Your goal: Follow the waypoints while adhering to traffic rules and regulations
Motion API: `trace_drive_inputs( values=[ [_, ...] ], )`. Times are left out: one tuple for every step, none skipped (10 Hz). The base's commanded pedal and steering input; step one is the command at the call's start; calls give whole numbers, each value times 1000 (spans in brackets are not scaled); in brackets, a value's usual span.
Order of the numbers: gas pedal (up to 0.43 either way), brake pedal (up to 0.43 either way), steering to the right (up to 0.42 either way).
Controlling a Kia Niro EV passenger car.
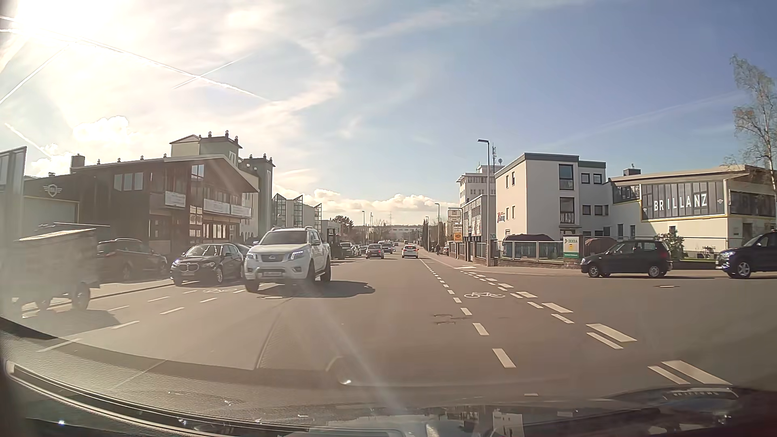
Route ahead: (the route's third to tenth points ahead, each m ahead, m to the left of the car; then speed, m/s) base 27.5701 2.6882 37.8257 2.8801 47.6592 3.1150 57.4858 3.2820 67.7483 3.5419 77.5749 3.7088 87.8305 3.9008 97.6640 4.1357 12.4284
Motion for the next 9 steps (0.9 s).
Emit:
trace_drive_inputs(
  values=[
    [20, 0, 0],
    [0, 0, 0],
    [0, 0, 0],
    [0, 0, 0],
    [0, 0, 0],
    [0, 0, 0],
    [0, 0, 0],
    [0, 0, 0],
    [0, 0, 0]
  ],
)
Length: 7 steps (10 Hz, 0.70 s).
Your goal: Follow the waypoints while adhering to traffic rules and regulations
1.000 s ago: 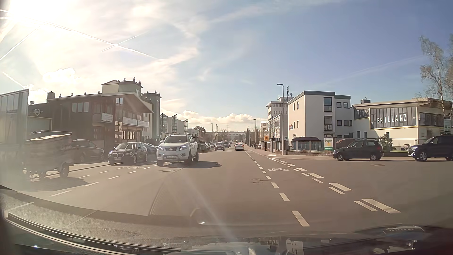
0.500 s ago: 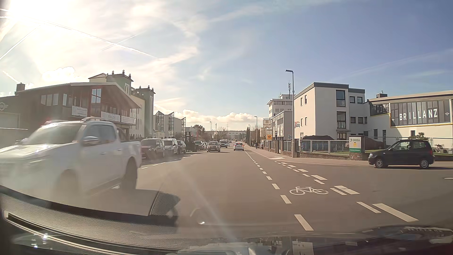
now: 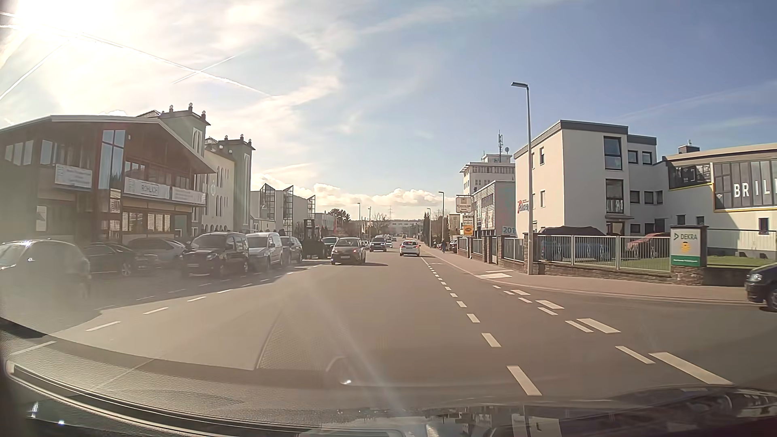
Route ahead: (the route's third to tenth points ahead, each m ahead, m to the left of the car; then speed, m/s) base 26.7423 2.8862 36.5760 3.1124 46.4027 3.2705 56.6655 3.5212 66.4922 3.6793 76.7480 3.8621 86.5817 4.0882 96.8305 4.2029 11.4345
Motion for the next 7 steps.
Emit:
trace_drive_inputs(
  values=[
    [0, 0, 0],
    [0, 0, 0],
    [0, 0, -1],
    [0, 0, -1],
    [0, 0, -1],
    [0, 0, -2],
    [0, 0, -2]
  ],
)
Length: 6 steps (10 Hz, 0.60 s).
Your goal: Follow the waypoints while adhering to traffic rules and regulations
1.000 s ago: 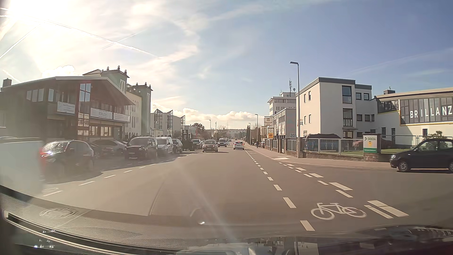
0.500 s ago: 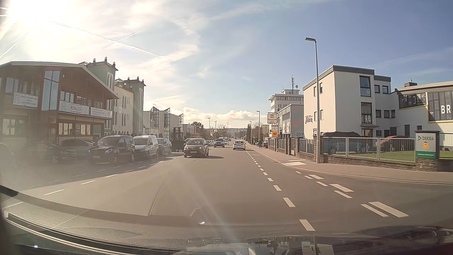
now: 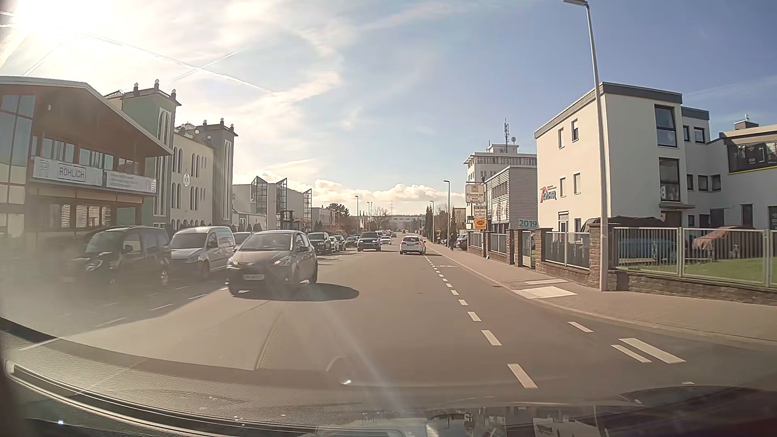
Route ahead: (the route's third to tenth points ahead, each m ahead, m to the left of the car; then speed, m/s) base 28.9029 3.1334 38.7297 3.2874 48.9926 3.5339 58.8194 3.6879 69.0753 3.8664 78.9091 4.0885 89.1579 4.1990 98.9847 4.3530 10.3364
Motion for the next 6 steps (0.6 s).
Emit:
trace_drive_inputs(
  values=[
    [0, 0, -3],
    [0, 0, -3],
    [0, 0, -3],
    [0, 0, -3],
    [0, 0, -3],
    [0, 0, -4]
  ],
)
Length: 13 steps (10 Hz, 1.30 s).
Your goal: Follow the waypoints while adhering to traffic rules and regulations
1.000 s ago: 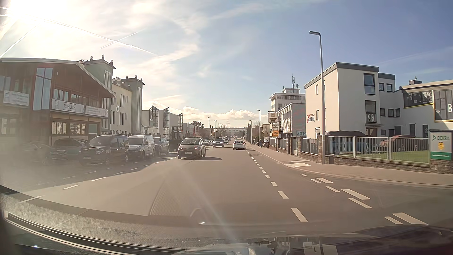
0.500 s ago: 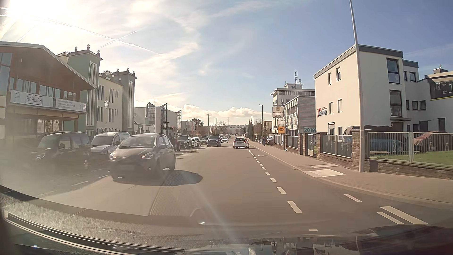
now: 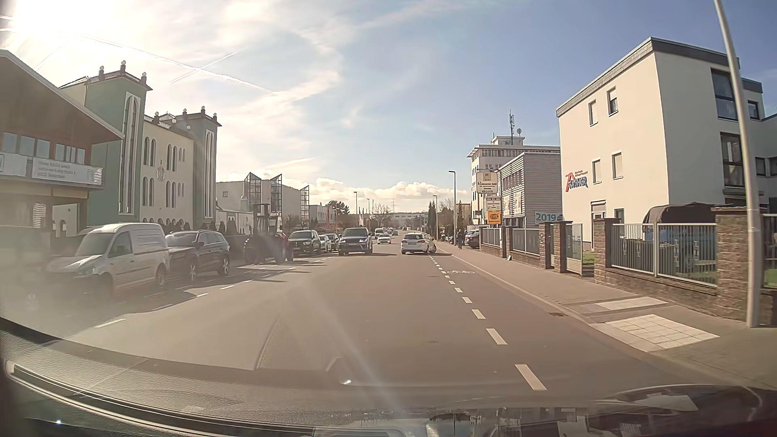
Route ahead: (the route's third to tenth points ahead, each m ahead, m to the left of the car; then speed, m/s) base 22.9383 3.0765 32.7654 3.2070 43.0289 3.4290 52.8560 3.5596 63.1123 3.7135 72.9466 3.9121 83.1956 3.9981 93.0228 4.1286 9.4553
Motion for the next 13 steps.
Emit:
trace_drive_inputs(
  values=[
    [0, 0, -4],
    [0, 0, -4],
    [0, 0, -4],
    [0, 0, -4],
    [0, 0, -4],
    [0, 0, -4],
    [0, 0, -4],
    [0, 0, -4],
    [0, 0, -3],
    [0, 0, -4],
    [0, 0, -3],
    [79, 0, -2],
    [98, 0, 0]
  ],
)
